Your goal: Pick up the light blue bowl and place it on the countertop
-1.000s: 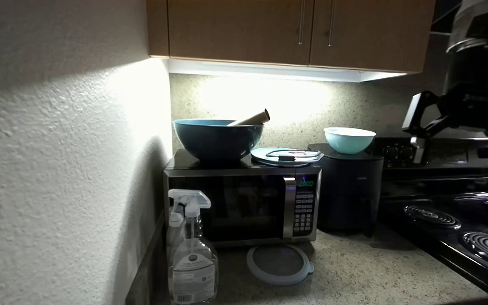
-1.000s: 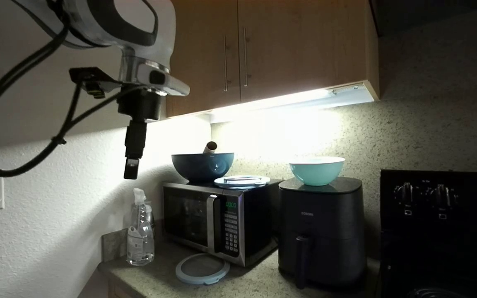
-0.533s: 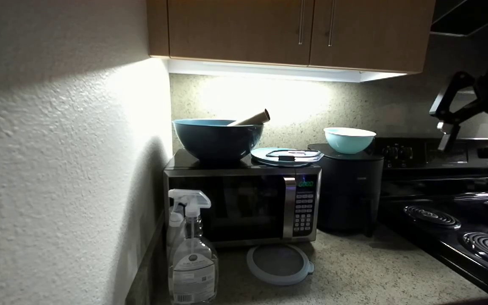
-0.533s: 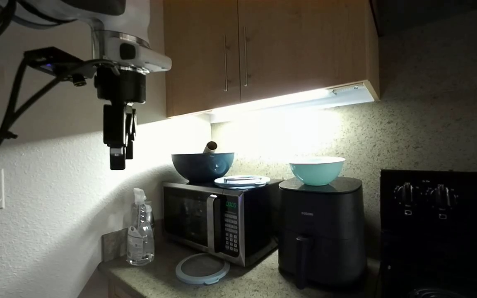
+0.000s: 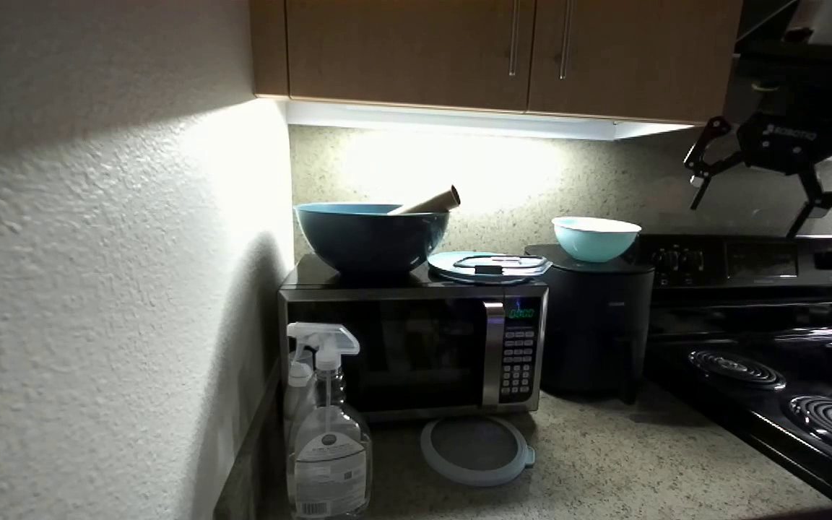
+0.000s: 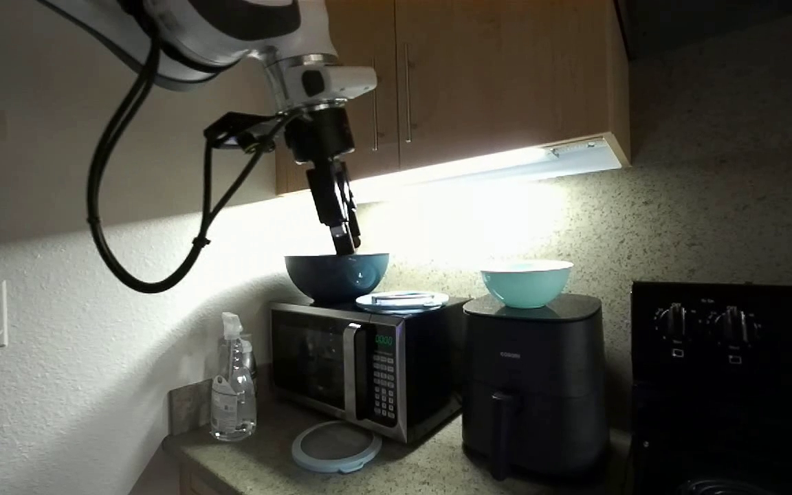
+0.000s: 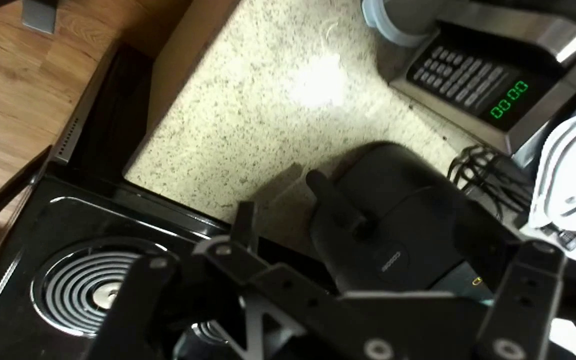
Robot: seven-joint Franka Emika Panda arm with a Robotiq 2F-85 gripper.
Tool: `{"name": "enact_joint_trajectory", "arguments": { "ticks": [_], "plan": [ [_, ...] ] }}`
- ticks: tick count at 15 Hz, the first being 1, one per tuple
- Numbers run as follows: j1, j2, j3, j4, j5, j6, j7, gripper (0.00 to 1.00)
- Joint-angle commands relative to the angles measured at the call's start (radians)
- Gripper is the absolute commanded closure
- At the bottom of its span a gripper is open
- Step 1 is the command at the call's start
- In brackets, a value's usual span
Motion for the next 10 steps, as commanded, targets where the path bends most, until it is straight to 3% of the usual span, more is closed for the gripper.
{"name": "enact_joint_trajectory", "arguments": {
  "ticks": [1, 3, 5, 6, 9, 10],
  "plan": [
    [-0.033, 0.138, 0.008, 0.115, -0.121, -0.068, 0.119, 0.0],
    [-0.01, 0.163, -0.015, 0.143, -0.165, -0.14, 0.135, 0.0],
    [0.07, 0.142, -0.068, 0.146, -0.121, -0.29, 0.032, 0.0],
    [0.053, 0.155, -0.062, 0.131, -0.148, -0.204, 0.093, 0.0],
    [0.093, 0.147, -0.08, 0.14, -0.14, -0.266, 0.078, 0.0],
    [0.08, 0.181, -0.082, 0.137, -0.148, -0.198, 0.104, 0.0]
  ]
}}
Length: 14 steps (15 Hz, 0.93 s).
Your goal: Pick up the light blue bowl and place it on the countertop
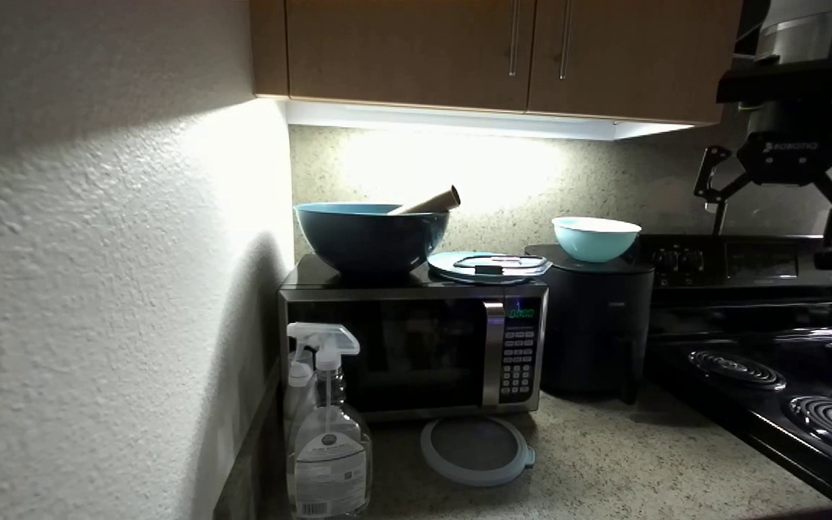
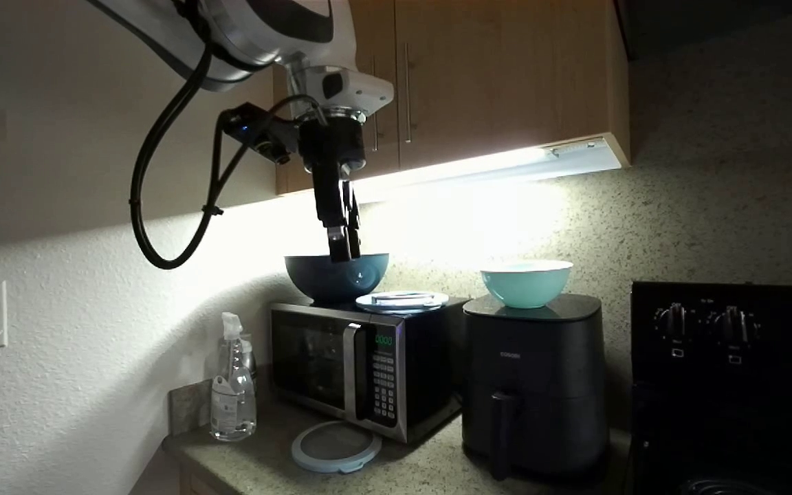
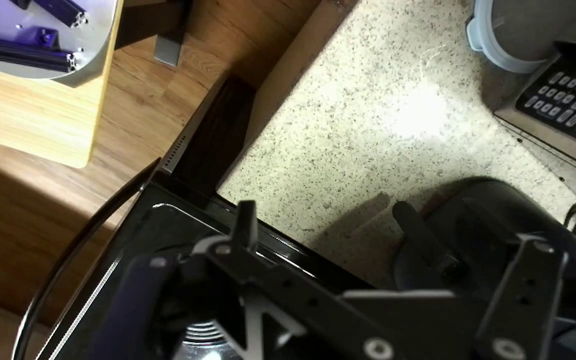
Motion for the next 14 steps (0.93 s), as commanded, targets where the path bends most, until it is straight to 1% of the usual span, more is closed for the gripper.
{"name": "enact_joint_trajectory", "arguments": {
  "ticks": [1, 4, 7, 8, 9, 10, 11, 13, 14],
  "plan": [
    [-0.008, 0.067, -0.019, -0.003, -0.047, 0.149, 0.073, 0.0],
    [-0.056, 0.191, -0.025, 0.031, -0.172, 0.391, 0.146, 0.0],
    [-0.092, 0.313, -0.036, 0.087, -0.321, 0.568, 0.227, 0.0],
    [-0.1, 0.346, -0.038, 0.111, -0.385, 0.6, 0.252, 0.0],
    [-0.1, 0.369, -0.043, 0.135, -0.433, 0.587, 0.281, 0.0],
    [-0.055, 0.314, -0.08, 0.08, -0.368, 0.57, 0.226, 0.0],
    [-0.049, 0.339, -0.09, 0.098, -0.38, 0.572, 0.234, 0.0],
    [-0.037, 0.345, -0.102, 0.1, -0.378, 0.572, 0.232, 0.0],
    [-0.045, 0.353, -0.11, 0.078, -0.395, 0.73, 0.304, 0.0]
  ]
}}
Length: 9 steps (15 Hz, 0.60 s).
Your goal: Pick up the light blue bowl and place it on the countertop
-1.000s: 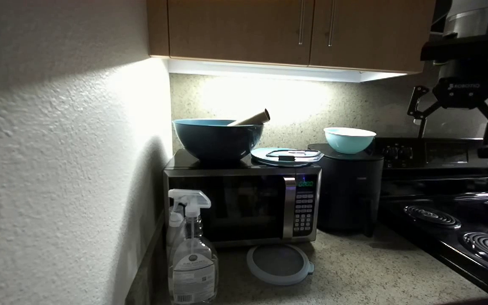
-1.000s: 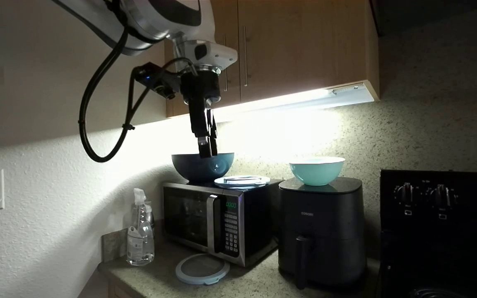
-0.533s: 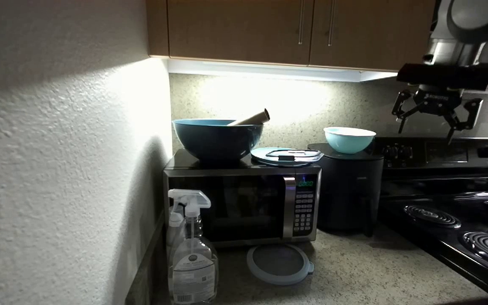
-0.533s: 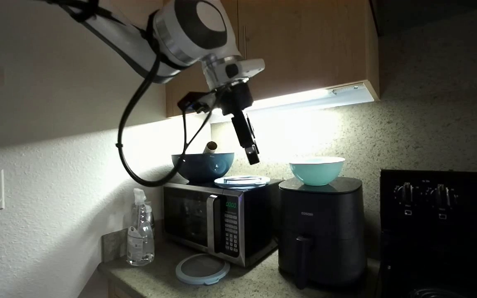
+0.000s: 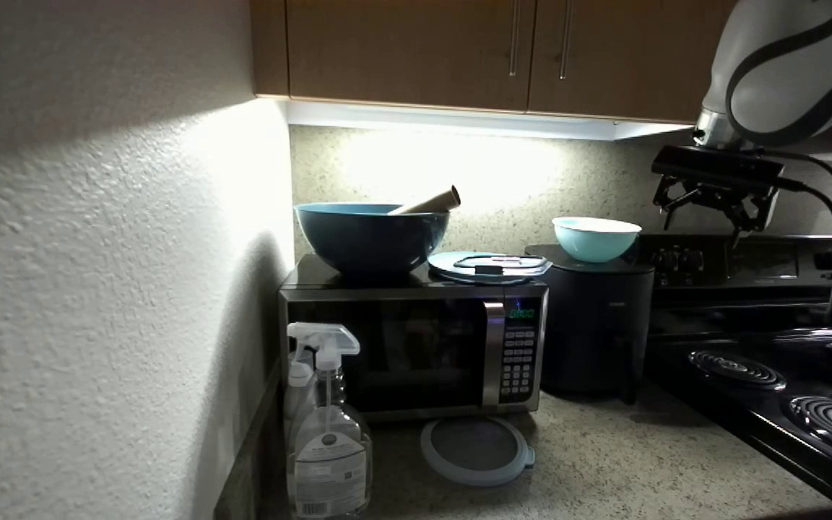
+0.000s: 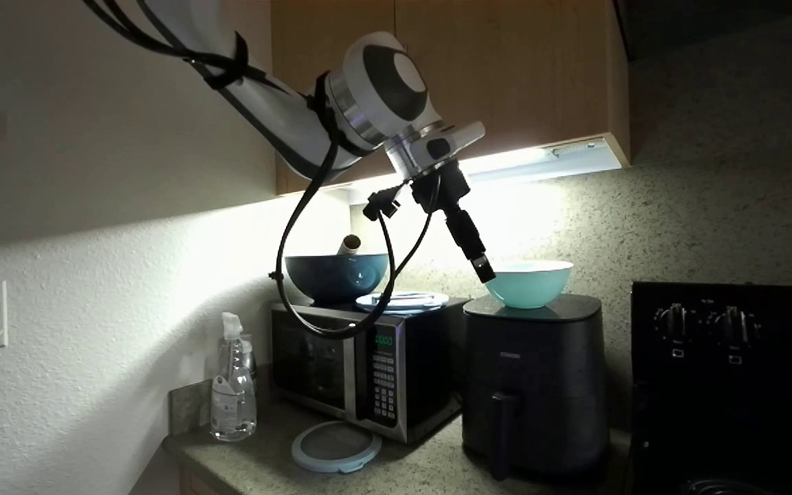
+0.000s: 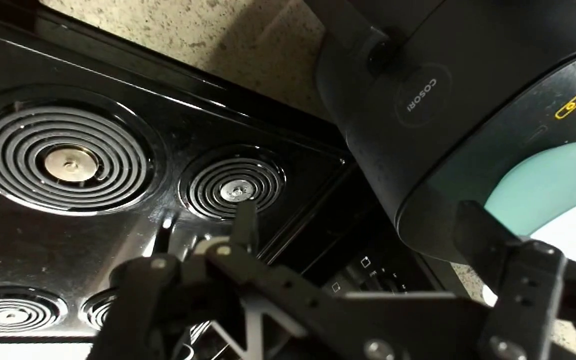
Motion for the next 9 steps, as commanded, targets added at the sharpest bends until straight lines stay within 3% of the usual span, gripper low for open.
{"name": "enact_joint_trajectory", "arguments": {
  "ticks": [1, 5, 6, 7, 9],
  "plan": [
    [0.022, 0.026, -0.041, -0.015, -0.018, 0.209, 0.091, 0.0],
    [-0.037, 0.125, -0.023, 0.017, -0.127, 0.535, 0.222, 0.0],
    [-0.019, 0.136, -0.036, 0.013, -0.077, 0.597, 0.221, 0.0],
    [-0.011, 0.102, -0.039, 0.0, -0.072, 0.505, 0.166, 0.0],
    [-0.012, 0.13, -0.041, 0.003, -0.071, 0.573, 0.186, 0.0]
  ]
}}
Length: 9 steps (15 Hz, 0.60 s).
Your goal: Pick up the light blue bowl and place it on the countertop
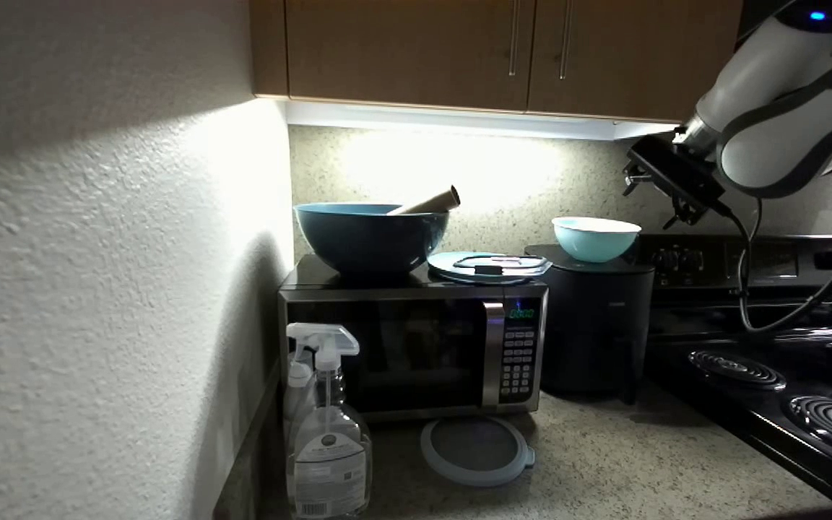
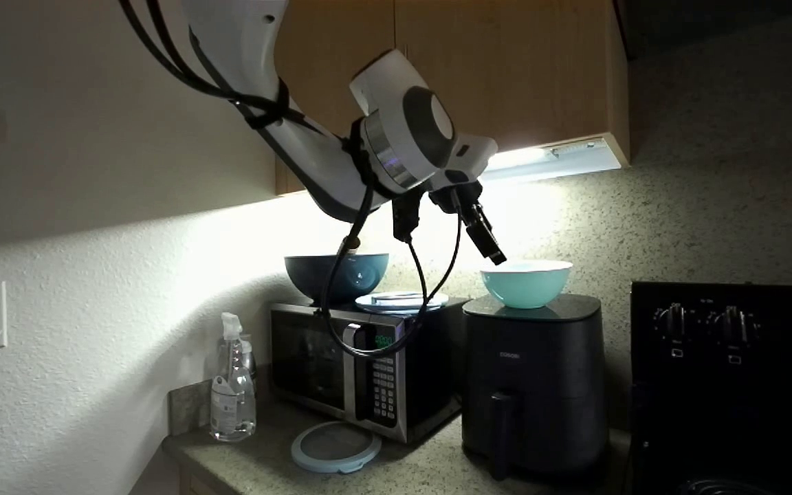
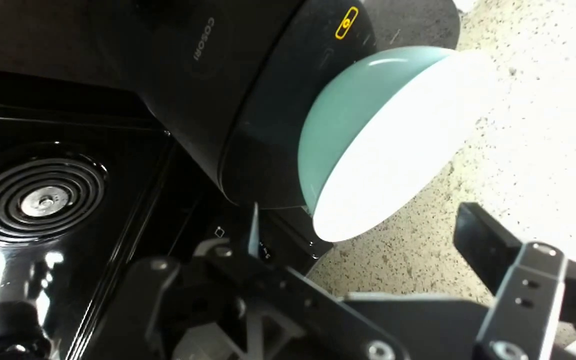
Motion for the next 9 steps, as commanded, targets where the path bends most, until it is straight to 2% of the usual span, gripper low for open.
{"name": "enact_joint_trajectory", "arguments": {
  "ticks": [1, 4, 5, 9],
  "plan": [
    [0.0, 0.004, 0.0, 0.002, 0.0, 0.004, 0.001, 0.0],
    [-0.022, 0.067, -0.002, 0.059, -0.024, 0.021, 0.045, 0.0],
    [-0.008, 0.108, -0.009, 0.087, 0.039, 0.002, 0.015, 0.0],
    [-0.011, 0.194, -0.011, 0.141, 0.144, 0.026, -0.046, 0.0]
  ]
}}
